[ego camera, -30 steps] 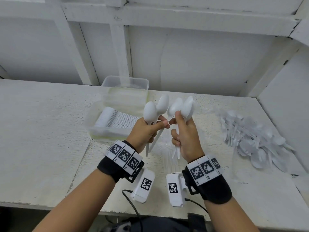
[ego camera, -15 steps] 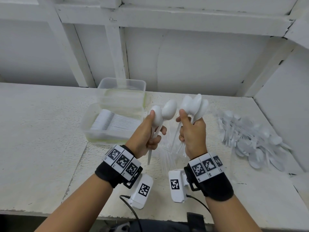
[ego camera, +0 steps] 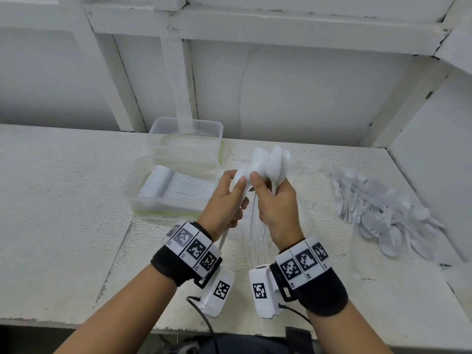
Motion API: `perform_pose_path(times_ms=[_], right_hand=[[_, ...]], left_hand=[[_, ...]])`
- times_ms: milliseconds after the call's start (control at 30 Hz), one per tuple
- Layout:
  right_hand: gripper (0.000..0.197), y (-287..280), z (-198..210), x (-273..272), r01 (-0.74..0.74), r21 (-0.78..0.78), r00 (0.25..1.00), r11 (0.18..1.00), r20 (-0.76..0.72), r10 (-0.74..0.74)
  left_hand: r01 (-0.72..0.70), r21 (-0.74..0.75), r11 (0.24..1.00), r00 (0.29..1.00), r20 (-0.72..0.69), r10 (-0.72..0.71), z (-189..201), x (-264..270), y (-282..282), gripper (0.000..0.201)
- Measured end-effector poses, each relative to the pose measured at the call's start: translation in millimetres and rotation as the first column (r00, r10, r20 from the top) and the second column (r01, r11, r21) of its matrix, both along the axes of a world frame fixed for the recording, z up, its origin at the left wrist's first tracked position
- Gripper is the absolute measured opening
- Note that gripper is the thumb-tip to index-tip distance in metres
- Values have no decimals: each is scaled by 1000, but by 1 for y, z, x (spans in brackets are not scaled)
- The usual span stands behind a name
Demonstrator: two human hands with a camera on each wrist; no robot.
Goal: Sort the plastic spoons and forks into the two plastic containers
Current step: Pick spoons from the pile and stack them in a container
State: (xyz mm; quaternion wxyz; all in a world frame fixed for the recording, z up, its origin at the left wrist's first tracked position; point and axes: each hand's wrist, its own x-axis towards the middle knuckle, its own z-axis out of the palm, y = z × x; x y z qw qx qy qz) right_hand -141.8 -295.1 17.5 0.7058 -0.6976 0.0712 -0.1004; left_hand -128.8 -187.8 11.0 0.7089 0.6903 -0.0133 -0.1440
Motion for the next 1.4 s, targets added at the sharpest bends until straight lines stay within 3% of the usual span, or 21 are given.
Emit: perform_pose_path(times_ms=[167,300,467,567,700,767,833,933,1100,1233,1400], right_hand=[[11,-5,0,2,63,62,998,996,26,-64],[14,-11,1,3,114,-16,989,993,94,-112],[18,-10,-2,-1,65,-139,993,988,109,-50],[20,-5,-5,-1,15,-159,996,987,91,-1],[16,4,-7,-2,-28,-238,996,971,76,47],[7,7,-9,-2,-27,-349,998,937,46,46],[19,10,-13,-1,-30,-448,999,894,17,42],[16,15,-12,0,-58,-485,998,873,-9,61],[20,15,-7,2,-189,-479,981,857,-121,149],[26,13,2,-2,-361,-418,927,834,-260,271],[17,11,2,-5,-389,-369,909,844,-302,287]], left_hand=[[-116,13,993,992,51,115,-2,4,3,16],[-158,-109,981,987,-31,156,-1,7,7,20],[-157,-314,936,985,-121,124,5,11,3,18],[-131,-270,954,991,-68,117,3,10,0,11],[-161,-167,973,987,-8,162,-3,12,-3,20],[-169,-169,971,985,-15,169,-6,14,-5,27],[-156,-184,971,988,-30,153,-8,15,-7,33],[-143,-211,967,989,-57,134,-12,15,-7,31],[-108,-254,961,991,-103,84,-16,17,-1,37],[-197,-269,943,978,-127,168,-19,21,6,36],[-248,-269,931,966,-141,217,-16,19,10,45]])
